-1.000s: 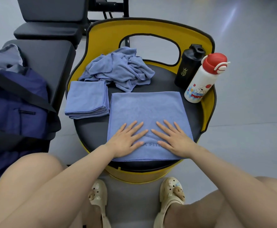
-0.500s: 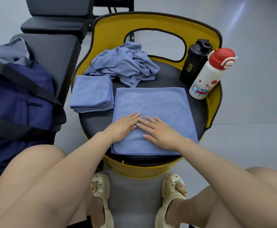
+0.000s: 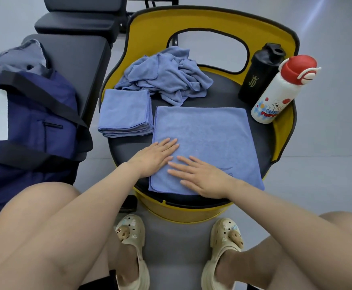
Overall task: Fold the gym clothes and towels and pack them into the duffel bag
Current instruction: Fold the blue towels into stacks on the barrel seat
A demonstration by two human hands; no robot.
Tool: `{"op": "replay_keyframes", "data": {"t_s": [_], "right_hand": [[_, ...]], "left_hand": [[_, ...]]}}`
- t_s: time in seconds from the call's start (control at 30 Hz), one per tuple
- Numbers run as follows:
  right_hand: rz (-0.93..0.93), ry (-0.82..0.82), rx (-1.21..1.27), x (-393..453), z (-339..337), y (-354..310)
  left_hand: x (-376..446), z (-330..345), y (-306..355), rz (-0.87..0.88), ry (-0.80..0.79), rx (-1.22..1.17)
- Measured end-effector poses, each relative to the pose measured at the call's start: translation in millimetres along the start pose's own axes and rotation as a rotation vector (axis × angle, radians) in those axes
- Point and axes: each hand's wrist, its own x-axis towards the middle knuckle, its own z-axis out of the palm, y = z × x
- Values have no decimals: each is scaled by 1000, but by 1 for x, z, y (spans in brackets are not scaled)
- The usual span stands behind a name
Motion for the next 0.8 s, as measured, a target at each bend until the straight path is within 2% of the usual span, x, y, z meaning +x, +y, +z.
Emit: {"op": "replay_keyframes", "data": {"t_s": [0.1,0.2,0.37,0.43,0.57,0.7,0.8], "right_hand": [[132,42,-7,12,0,-3],[145,0,-58,15,5,-9],[-112,-6,-221,12,21,-32],[-124,13,-208,10,22,-34],[94,80,-42,-3,14,-15],[374,121,-44,-22,12,15],[515,118,11,-34,12,27]], "left_hand": [[-2,-1,-1,-33,4,74],[-5,1,-4,-112,47,208],[-9,0,-6,-165,20,246],[-7,0,-5,-169,14,221],[-3,-4,0,-157,30,164],[3,-7,9,-124,61,4],[9,-4,25,-93,74,-80]]}}
